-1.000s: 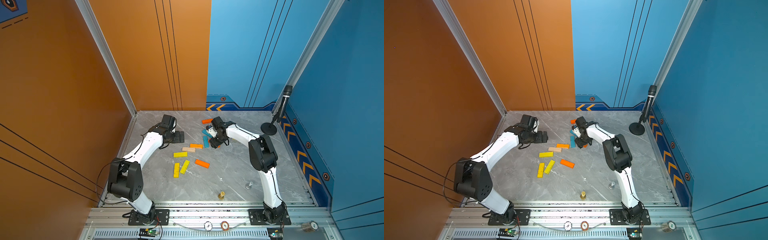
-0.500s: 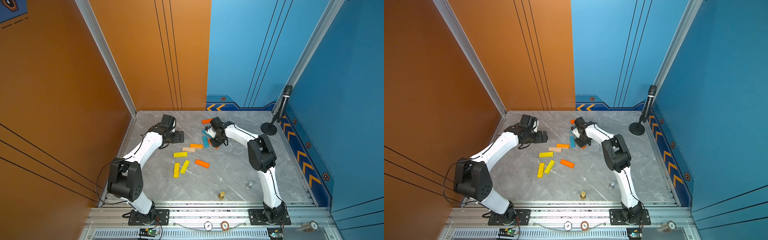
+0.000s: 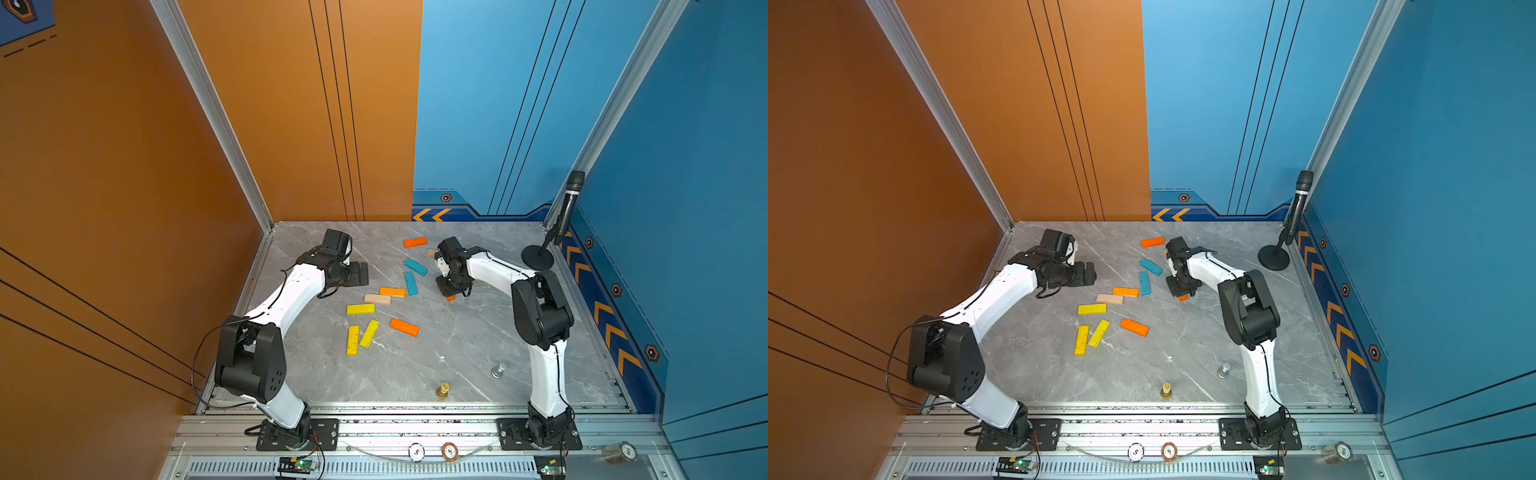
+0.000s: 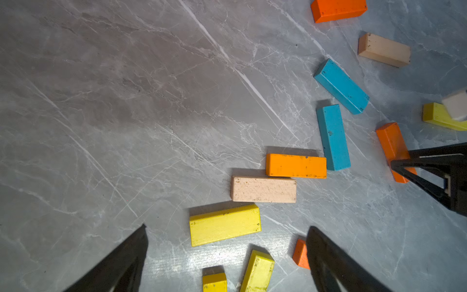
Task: Assemble the number 6 with building blocks
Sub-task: Assemble the building block at the center of the board.
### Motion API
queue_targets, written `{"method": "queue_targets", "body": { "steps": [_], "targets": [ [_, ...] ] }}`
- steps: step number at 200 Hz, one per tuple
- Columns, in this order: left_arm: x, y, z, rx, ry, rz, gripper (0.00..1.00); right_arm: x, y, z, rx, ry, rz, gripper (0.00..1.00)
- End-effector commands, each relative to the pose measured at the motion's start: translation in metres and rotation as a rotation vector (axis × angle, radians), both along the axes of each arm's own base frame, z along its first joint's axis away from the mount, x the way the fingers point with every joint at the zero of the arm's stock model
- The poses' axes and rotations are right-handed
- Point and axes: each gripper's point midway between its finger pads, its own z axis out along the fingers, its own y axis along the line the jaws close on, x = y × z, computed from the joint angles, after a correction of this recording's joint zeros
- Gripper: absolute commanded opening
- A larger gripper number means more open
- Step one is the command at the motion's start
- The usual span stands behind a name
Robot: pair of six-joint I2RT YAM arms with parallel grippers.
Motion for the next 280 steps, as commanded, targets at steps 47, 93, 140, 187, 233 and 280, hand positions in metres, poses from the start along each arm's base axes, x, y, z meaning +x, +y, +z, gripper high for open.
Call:
{"method": "queue_targets", "body": {
  "steps": [47,93,140,187,233,280],
  "targets": [
    [0.000,-0.009,0.013,-0.009,-0.020,-0.019,0.98,0.012,-0.047,-0.008,-0.127,-0.034,-0.318,0.29],
    [-0.002,-0.012,0.015,-0.005,-0.025,-0.029,0.98,0.021,-0.057,0.000,-0.142,-0.059,-0.365,0.33],
    [-0.003,-0.016,0.016,-0.005,-0.030,-0.041,0.98,0.033,-0.046,0.051,-0.038,-0.166,-0.359,0.59],
    [-0.004,-0.020,0.015,-0.015,-0.023,-0.049,0.98,0.028,-0.061,0.079,0.041,-0.226,-0.427,0.66],
    [-0.007,-0.030,0.011,-0.022,-0.011,-0.071,0.98,0.012,-0.106,0.058,0.022,-0.190,-0.539,0.66],
    [-0.008,-0.039,0.003,-0.018,0.011,-0.094,0.98,0.012,-0.122,0.036,0.027,-0.137,-0.572,0.66]
  ]
}}
